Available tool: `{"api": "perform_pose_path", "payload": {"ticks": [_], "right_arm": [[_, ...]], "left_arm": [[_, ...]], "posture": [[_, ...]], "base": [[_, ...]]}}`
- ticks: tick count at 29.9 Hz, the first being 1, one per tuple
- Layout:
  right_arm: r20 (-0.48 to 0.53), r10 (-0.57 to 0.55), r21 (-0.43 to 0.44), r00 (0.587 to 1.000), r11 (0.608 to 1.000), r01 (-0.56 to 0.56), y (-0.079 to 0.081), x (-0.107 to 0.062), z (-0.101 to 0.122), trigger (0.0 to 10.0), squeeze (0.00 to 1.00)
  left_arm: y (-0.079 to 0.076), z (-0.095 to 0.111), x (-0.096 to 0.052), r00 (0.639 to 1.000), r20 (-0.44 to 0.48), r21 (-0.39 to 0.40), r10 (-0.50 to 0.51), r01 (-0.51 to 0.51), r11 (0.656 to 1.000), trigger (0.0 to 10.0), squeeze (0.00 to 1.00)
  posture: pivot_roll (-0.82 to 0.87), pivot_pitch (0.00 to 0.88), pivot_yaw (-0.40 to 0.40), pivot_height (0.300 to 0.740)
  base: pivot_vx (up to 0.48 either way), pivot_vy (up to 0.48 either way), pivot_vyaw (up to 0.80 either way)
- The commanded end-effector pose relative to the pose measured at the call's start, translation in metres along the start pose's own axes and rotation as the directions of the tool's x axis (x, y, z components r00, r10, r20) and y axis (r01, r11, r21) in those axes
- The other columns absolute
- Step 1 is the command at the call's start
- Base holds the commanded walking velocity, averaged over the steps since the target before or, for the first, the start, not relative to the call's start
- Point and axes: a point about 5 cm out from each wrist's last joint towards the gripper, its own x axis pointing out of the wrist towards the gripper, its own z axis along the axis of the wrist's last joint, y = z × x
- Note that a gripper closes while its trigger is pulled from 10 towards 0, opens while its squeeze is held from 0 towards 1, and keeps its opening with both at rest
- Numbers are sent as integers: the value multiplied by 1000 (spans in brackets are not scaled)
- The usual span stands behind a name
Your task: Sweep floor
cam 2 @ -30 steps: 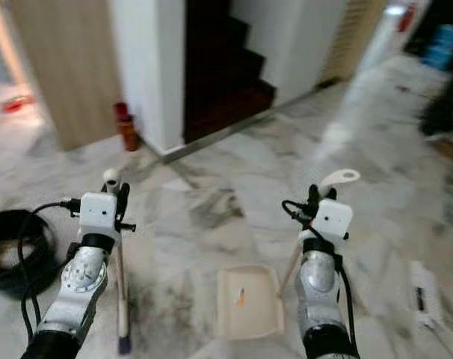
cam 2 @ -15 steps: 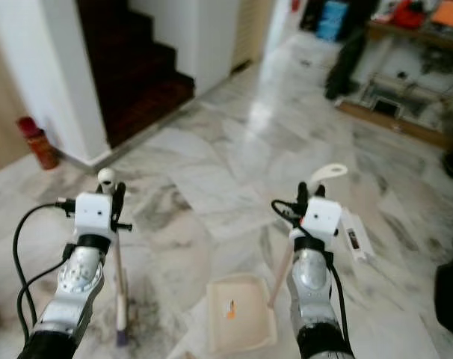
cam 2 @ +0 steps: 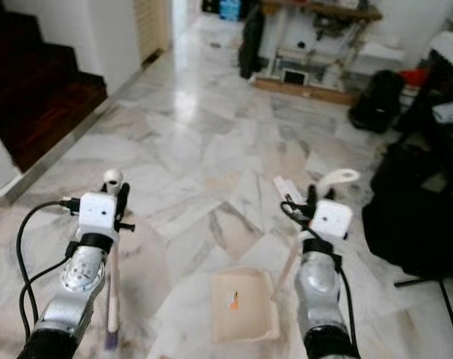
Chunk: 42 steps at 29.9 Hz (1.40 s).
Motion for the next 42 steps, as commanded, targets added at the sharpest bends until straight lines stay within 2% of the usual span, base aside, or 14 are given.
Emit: {"api": "perform_pose_path", "payload": {"ticks": [1,8,14,18,26,42], "right_arm": [[48,-10,18,999,1000,9,3,2,8,10000,0],[38,-50,35,998,998,49,3,0,4,10000,0],[43,-56,50,998,997,53,6,-1,5,10000,0],[49,-27,41,998,999,25,9,-1,6,10000,0],[67,-40,36,997,999,38,5,-2,9,10000,0],[86,-20,18,996,1000,18,2,3,15,10000,0]], "left_arm": [[1,11,9,998,52,5,-21,21,1000,10000,0],[0,18,21,995,71,11,-66,66,998,10000,0],[0,16,26,994,53,-2,-91,91,996,10000,0],[-4,10,22,997,26,-45,-72,73,996,10000,0],[-12,7,19,996,12,-73,-84,85,994,10000,0],[-8,3,15,999,0,-87,-34,34,996,10000,0]], "posture": [[134,0,-27,740],[139,0,25,740],[130,0,22,740],[118,0,4,740],[129,0,-25,740],[114,0,-51,740]], "base": [[0,0,-800],[0,0,-800],[0,0,-502],[0,0,0],[0,0,0],[367,0,0]]}}
